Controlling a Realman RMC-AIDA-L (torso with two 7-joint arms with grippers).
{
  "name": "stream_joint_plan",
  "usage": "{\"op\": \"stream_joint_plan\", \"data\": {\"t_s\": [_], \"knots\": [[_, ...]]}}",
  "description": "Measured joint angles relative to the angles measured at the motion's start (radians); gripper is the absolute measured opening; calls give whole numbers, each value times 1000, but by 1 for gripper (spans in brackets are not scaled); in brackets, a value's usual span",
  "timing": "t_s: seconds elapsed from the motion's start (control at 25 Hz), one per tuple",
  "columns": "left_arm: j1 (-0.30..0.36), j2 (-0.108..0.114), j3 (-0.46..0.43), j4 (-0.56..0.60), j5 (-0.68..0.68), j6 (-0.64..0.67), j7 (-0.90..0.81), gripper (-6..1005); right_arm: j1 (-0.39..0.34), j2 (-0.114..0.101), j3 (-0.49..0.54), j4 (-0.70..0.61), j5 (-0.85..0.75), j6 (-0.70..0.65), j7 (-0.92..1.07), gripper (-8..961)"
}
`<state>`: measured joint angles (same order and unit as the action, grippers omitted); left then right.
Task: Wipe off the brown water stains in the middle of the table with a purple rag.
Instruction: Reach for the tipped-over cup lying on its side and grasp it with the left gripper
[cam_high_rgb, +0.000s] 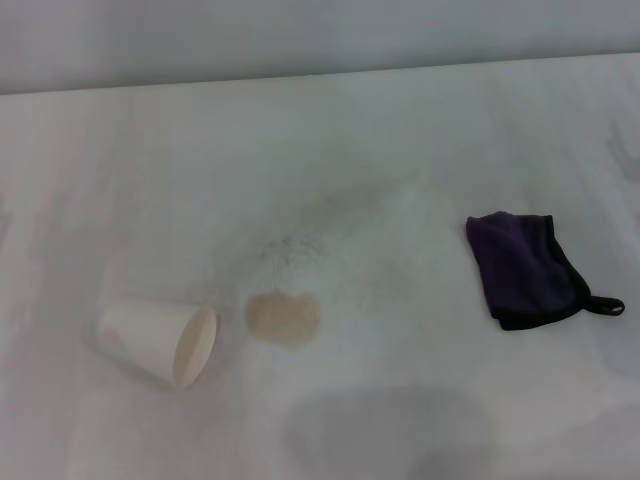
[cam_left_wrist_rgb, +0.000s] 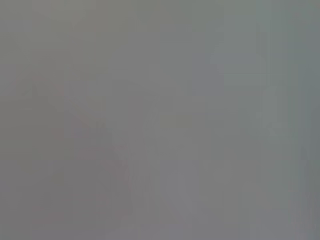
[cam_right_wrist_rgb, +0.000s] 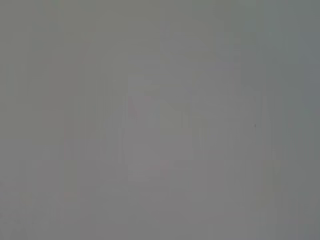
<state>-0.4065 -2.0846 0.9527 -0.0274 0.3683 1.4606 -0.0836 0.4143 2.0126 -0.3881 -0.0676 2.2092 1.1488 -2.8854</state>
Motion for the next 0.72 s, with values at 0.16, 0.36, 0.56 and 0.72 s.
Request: {"op": "stream_joint_plan", "data": {"t_s": [0.16, 0.36, 0.56, 0.72], "knots": [[1, -1, -1, 0, -1, 0, -2, 889, 1, 0, 0, 0, 0, 1, 0, 860], [1, 0, -3, -1, -3, -1, -4, 889, 1, 0, 0, -1, 1, 7, 0, 860], [0, 0, 1, 2, 12, 1, -6, 890, -6, 1, 0, -2, 1, 9, 7, 860], [0, -1, -2, -1, 11, 4, -10, 889, -8, 1, 0, -1, 1, 12, 6, 860]]}}
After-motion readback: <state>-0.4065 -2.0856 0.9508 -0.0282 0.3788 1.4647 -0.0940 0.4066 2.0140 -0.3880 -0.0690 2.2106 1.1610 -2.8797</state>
